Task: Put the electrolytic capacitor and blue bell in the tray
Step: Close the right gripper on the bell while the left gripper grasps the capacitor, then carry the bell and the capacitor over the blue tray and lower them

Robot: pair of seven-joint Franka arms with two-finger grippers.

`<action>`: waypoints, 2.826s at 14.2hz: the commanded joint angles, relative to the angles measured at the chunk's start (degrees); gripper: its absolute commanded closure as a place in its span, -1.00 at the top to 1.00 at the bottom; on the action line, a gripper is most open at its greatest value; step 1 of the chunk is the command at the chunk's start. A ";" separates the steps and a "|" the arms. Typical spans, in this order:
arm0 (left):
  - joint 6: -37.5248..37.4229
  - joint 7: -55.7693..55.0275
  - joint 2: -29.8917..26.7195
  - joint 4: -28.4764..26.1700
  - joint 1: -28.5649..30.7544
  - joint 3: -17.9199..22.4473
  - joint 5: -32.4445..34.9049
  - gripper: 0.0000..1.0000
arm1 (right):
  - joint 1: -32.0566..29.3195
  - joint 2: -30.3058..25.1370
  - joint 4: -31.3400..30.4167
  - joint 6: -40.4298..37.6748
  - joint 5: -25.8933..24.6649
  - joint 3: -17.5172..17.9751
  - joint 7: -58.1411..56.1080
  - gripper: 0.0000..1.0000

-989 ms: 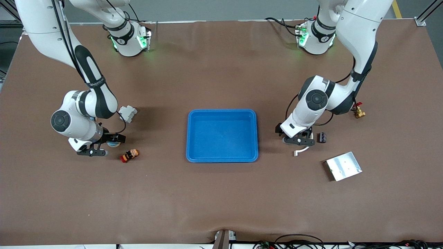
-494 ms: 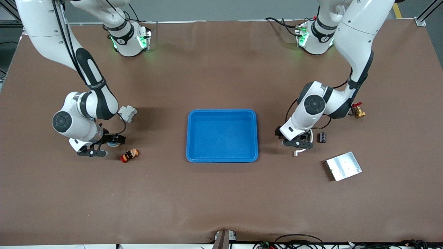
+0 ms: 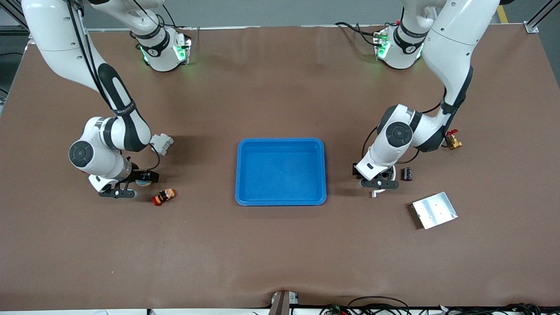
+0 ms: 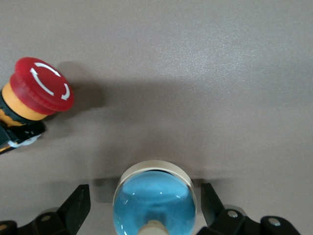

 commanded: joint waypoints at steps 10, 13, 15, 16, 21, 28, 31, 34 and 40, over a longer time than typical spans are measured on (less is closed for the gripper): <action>-1.91 -36.43 -2.55 3.38 -0.33 -0.62 0.57 -1.00 | -0.72 -1.56 3.99 -9.79 -0.13 0.45 1.75 -0.50; -7.70 -52.16 -2.47 9.16 -0.59 -3.86 -0.31 -1.00 | 1.38 -3.14 7.42 -15.34 0.22 1.14 2.89 -0.51; -12.54 -62.09 -2.56 12.51 -0.77 -4.93 -0.74 -1.00 | 6.55 -3.15 9.97 -17.19 0.22 1.24 10.85 -0.51; -12.99 -66.23 -2.21 14.36 -0.85 -5.71 -1.62 -1.00 | 9.62 -2.97 10.85 -17.37 0.22 1.24 15.25 -0.52; -13.35 -84.41 1.99 21.63 -2.51 -6.51 -5.92 -1.00 | 19.75 -2.27 14.02 -15.71 1.62 1.32 28.45 -0.59; -16.60 -99.92 12.02 33.26 -12.78 -1.87 -5.41 -1.00 | 31.09 0.19 14.02 -9.56 6.19 1.41 42.27 -0.71; -17.91 -102.13 14.22 36.08 -20.00 4.55 -5.84 -1.00 | 32.41 0.63 13.94 -9.55 6.72 1.59 42.63 -0.75; -18.36 -103.53 15.02 36.52 -22.38 5.70 -5.67 -1.00 | 35.75 1.51 13.94 -8.33 12.59 1.41 44.03 -0.83; -18.36 -105.38 17.48 37.84 -25.73 7.90 -5.49 -1.00 | 37.78 4.23 13.85 -7.45 12.17 1.24 43.95 -0.82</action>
